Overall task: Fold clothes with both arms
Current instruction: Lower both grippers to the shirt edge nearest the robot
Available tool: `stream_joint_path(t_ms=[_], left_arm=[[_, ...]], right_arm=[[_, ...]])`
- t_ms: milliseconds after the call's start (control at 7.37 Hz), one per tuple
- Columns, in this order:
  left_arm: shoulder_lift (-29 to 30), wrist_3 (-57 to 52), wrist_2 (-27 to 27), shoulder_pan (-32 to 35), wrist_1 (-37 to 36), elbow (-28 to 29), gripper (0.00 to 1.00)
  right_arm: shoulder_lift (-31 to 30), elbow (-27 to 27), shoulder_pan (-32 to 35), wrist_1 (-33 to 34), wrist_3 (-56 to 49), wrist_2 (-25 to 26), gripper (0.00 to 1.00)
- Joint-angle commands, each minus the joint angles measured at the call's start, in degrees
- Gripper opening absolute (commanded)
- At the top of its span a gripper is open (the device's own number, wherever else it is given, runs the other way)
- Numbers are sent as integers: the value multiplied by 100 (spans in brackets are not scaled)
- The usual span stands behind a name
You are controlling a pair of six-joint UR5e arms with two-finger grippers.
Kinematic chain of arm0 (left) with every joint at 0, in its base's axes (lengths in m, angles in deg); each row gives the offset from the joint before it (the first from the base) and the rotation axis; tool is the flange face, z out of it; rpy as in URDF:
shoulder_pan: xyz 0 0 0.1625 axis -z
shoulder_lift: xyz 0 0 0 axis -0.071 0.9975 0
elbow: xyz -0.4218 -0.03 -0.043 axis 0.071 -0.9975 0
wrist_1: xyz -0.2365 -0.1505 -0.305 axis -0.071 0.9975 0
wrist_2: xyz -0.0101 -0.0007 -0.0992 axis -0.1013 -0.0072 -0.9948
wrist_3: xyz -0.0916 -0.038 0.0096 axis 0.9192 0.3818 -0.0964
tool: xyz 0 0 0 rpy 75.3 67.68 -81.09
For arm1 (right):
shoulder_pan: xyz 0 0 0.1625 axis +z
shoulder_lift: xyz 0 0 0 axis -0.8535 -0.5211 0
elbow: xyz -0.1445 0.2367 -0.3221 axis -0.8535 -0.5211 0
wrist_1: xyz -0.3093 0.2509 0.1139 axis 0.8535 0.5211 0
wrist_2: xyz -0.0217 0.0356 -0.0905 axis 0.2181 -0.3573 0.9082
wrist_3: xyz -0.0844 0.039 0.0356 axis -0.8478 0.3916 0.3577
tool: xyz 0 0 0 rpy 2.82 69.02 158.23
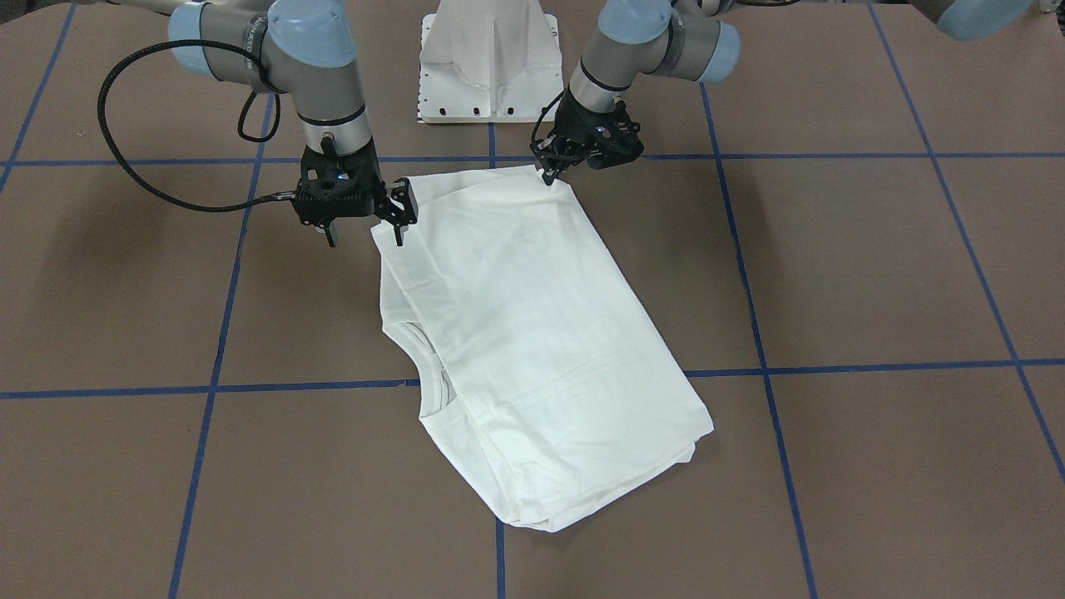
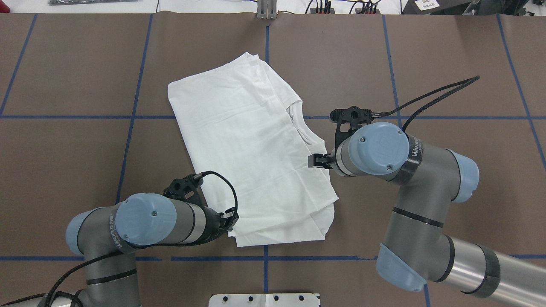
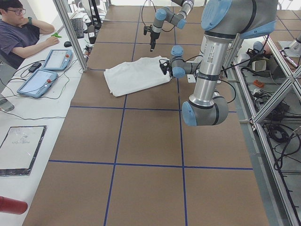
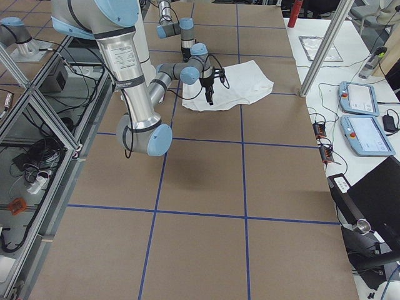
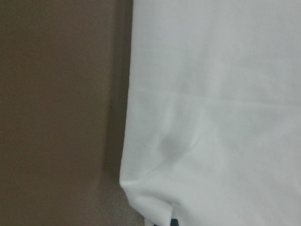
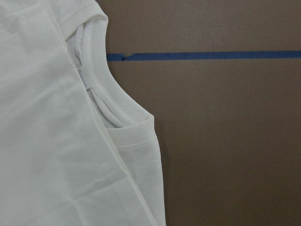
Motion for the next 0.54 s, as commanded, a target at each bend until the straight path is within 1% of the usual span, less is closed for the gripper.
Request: stream_joint_path(t_ms=[0, 271, 407], left_arm=[[-161, -280, -33, 142, -21, -215, 0], [-748, -517, -50, 133, -21, -785, 0], [-760, -518, -42, 133, -21, -788, 0]], right_arm=[[-36, 160, -276, 32, 1002, 22, 100], [-194, 258, -522, 50, 1320, 127, 100], [-299, 250, -749, 50, 1608, 336, 100]])
